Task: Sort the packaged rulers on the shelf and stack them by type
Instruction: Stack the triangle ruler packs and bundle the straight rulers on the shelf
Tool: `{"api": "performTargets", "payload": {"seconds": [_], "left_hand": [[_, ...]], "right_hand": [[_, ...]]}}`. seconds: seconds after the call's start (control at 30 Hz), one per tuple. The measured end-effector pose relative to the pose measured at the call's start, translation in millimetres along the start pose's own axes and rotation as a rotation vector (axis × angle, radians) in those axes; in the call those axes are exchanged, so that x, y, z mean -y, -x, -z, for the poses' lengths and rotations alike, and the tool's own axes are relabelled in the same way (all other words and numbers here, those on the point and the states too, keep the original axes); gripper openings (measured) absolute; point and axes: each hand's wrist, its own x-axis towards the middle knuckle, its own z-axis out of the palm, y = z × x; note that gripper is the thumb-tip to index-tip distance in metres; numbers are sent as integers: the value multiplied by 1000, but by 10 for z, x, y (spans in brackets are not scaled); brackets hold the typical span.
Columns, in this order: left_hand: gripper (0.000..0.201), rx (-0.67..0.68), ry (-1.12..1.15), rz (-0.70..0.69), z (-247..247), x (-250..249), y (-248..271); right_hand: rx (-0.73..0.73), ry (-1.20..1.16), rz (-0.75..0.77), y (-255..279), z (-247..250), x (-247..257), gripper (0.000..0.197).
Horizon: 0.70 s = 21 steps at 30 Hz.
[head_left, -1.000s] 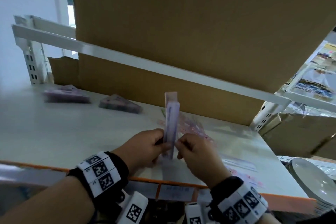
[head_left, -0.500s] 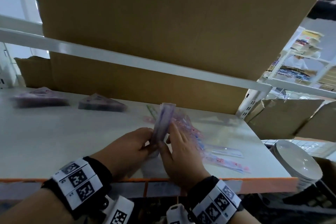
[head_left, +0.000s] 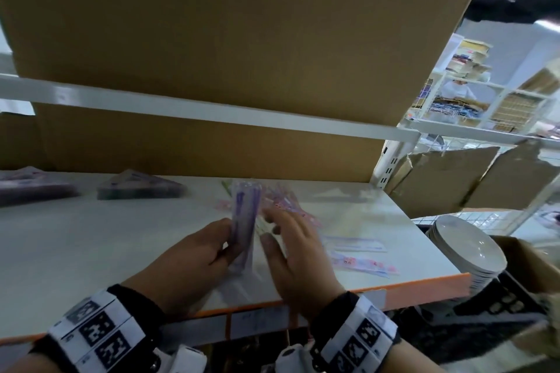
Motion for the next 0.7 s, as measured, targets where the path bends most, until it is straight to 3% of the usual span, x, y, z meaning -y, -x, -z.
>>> {"api": "performTargets", "payload": {"seconds": [0.1, 0.2, 0.3, 0.6, 0.7], "left_hand": [[25, 11, -9, -12, 2, 6, 0], [24, 1, 13, 0, 1, 37, -4], [25, 14, 22, 12, -4, 74, 0], [20, 20, 30, 25, -32, 107, -32], [19, 20, 28, 28, -31, 104, -29]], "right_hand": [[2, 125, -89, -133, 280, -370, 25], [331, 322, -364, -260, 595, -786, 22], [562, 325, -460, -260, 738, -1077, 26], [715, 482, -509, -244, 881, -1230, 32], [720, 467, -490, -268, 841, -1224, 17]]}}
